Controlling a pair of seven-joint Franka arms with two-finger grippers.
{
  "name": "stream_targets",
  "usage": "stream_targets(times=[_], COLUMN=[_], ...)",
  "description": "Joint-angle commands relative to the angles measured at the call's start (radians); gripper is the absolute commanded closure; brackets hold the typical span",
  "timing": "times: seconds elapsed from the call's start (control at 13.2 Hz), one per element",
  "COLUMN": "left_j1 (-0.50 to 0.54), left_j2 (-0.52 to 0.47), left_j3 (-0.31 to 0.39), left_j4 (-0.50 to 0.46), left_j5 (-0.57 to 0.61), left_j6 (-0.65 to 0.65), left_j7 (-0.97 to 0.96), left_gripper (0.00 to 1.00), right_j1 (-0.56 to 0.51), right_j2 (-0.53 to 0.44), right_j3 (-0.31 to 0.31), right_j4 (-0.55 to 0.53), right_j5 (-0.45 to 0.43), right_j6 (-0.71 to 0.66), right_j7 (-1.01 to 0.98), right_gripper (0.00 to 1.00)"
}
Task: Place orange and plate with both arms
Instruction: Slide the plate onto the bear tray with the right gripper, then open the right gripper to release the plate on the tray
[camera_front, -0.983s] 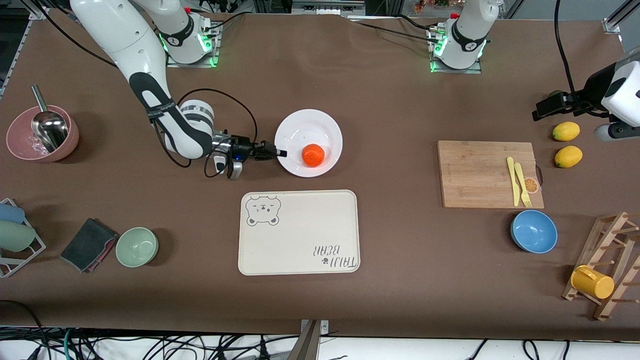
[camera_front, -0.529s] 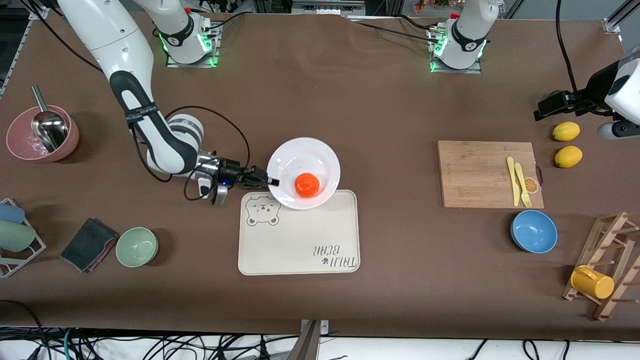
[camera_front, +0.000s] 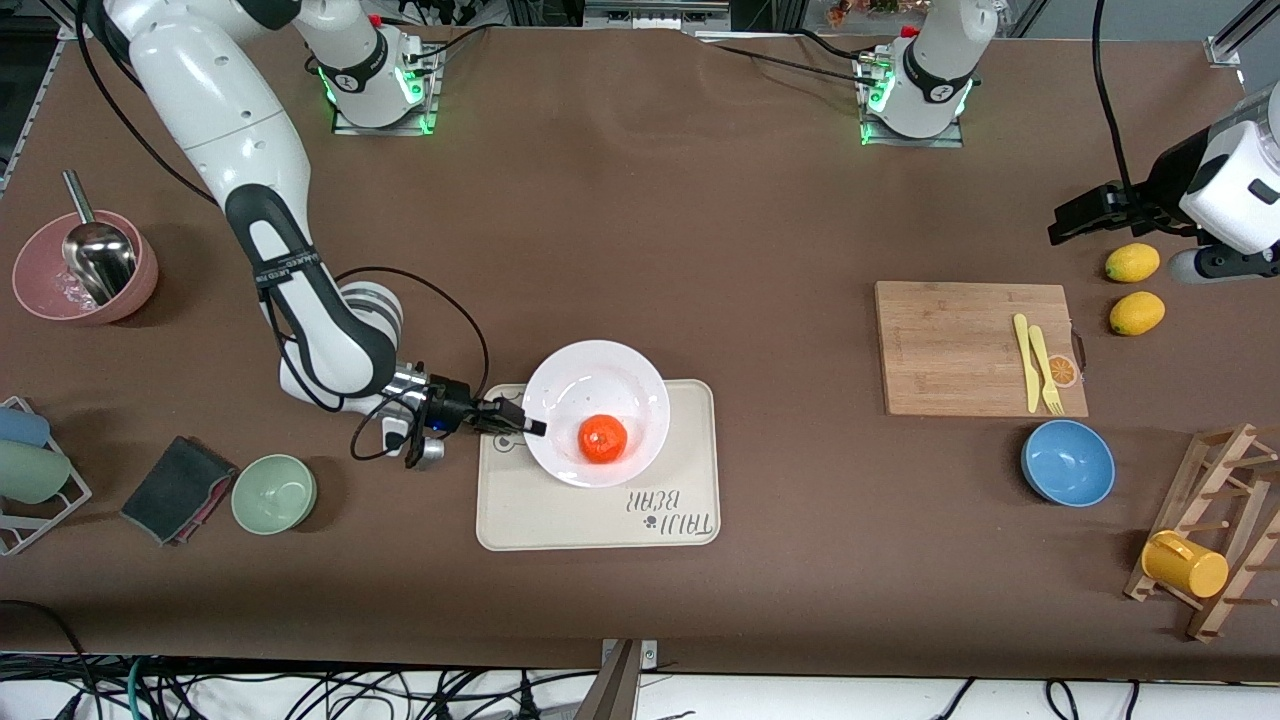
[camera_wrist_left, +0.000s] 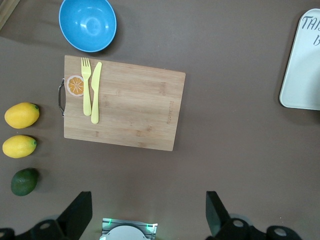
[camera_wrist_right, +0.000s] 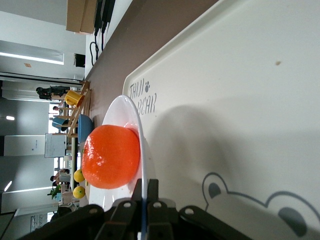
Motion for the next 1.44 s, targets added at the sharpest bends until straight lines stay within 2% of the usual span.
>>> stream_targets(times=[0.0,0.23,0.38,0.45,0.53,0.61,0.68,0.76,0.91,1.36], left_j1=[0.011,0.019,0.019,0.011,0.014,0.027,0.030,0.028,0.027,0.024], left_j2=[0.019,0.013,0.015,0.022,0.021,0.018,0.018,0.016,0.018,0.016], left_j3=[-0.021,-0.016,-0.019,-0.022,-0.016,-0.013,-0.011,-0.011,-0.016,-0.025], left_j4=[0.041,0.047,0.070,0.087,0.089,0.090,0.092,0.092,0.092,0.093], left_j5=[0.025,0.024,0.024,0.027,0.025,0.022,0.022,0.025,0.025,0.027], left_j6=[-0.014,-0.014,-0.015,-0.020,-0.020,-0.020,-0.021,-0.021,-0.024,-0.037], left_j7=[0.002,0.011,0.005,-0.001,0.003,0.008,0.008,0.006,0.006,0.003], left_gripper=[0.00,0.00,0.00,0.00,0.00,0.00,0.00,0.00,0.00,0.00], right_j1=[0.023,0.069,0.092,0.097,0.096,0.094,0.094,0.094,0.094,0.088], right_j2=[0.112,0.146,0.148,0.148,0.148,0.148,0.144,0.140,0.131,0.037], right_j3=[0.008,0.008,0.005,0.004,0.004,0.004,0.004,0.002,-0.025,-0.033], right_j4=[0.125,0.209,0.216,0.216,0.216,0.214,0.214,0.214,0.214,0.185], right_j5=[-0.022,-0.021,-0.022,-0.028,-0.046,-0.057,-0.059,-0.062,-0.131,-0.561], right_j6=[0.060,0.117,0.131,0.143,0.145,0.145,0.146,0.146,0.143,0.105], right_j7=[0.013,0.030,0.034,0.033,0.033,0.034,0.034,0.034,0.051,0.356], right_gripper=[1.00,1.00,1.00,0.96,0.76,0.14,0.00,0.00,0.00,0.00])
